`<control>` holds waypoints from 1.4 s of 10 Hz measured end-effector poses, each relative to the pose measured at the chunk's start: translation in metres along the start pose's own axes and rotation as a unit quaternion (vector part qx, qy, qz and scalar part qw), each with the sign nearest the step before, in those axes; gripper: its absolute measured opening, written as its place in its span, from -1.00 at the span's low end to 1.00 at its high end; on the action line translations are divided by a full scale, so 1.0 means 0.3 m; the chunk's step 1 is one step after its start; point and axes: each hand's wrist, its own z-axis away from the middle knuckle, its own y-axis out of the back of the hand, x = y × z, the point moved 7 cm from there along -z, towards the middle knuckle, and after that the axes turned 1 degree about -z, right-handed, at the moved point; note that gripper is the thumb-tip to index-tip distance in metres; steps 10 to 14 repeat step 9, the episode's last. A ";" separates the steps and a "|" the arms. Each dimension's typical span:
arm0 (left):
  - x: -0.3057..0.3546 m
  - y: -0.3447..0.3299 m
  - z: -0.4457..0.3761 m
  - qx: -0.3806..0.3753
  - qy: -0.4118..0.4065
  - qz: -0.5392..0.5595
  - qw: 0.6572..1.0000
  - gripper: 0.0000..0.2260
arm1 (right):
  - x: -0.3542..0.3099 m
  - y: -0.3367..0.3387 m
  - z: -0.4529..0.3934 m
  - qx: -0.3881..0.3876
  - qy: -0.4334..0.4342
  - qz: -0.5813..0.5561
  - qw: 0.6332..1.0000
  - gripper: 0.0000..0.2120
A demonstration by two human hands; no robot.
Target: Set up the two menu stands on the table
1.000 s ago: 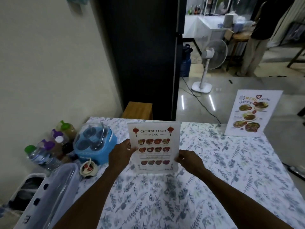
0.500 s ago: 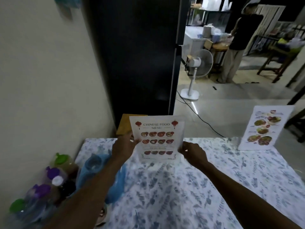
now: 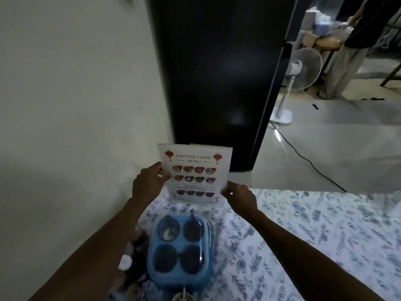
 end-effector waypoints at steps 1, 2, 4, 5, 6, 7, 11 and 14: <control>-0.124 0.015 -0.053 -0.003 0.035 -0.022 0.999 -0.67 | -0.068 -0.119 -0.064 -0.029 0.001 0.004 1.000 -0.77; -0.181 0.032 -0.077 0.012 0.049 -0.033 0.998 -0.69 | -0.121 -0.173 -0.096 -0.034 0.014 0.012 0.999 -0.78; -0.279 0.046 -0.127 0.043 0.069 -0.020 0.997 -0.74 | -0.197 -0.287 -0.167 -0.054 0.007 -0.006 0.998 -0.77; -0.302 0.039 -0.158 0.049 0.063 -0.039 0.996 -0.73 | -0.202 -0.326 -0.203 -0.063 -0.003 -0.018 0.998 -0.78; -0.309 0.036 -0.162 0.050 0.062 -0.046 0.996 -0.73 | -0.211 -0.329 -0.213 -0.065 0.011 -0.014 0.998 -0.80; -0.320 0.023 -0.155 0.013 0.076 -0.054 0.996 -0.69 | -0.216 -0.334 -0.222 -0.071 0.026 -0.004 0.997 -0.80; -0.319 0.033 -0.112 0.005 0.111 -0.037 0.993 -0.52 | -0.208 -0.347 -0.221 -0.084 0.013 -0.014 0.996 -0.74; -0.319 0.033 -0.112 0.005 0.111 -0.037 0.993 -0.52 | -0.208 -0.347 -0.221 -0.084 0.013 -0.014 0.996 -0.74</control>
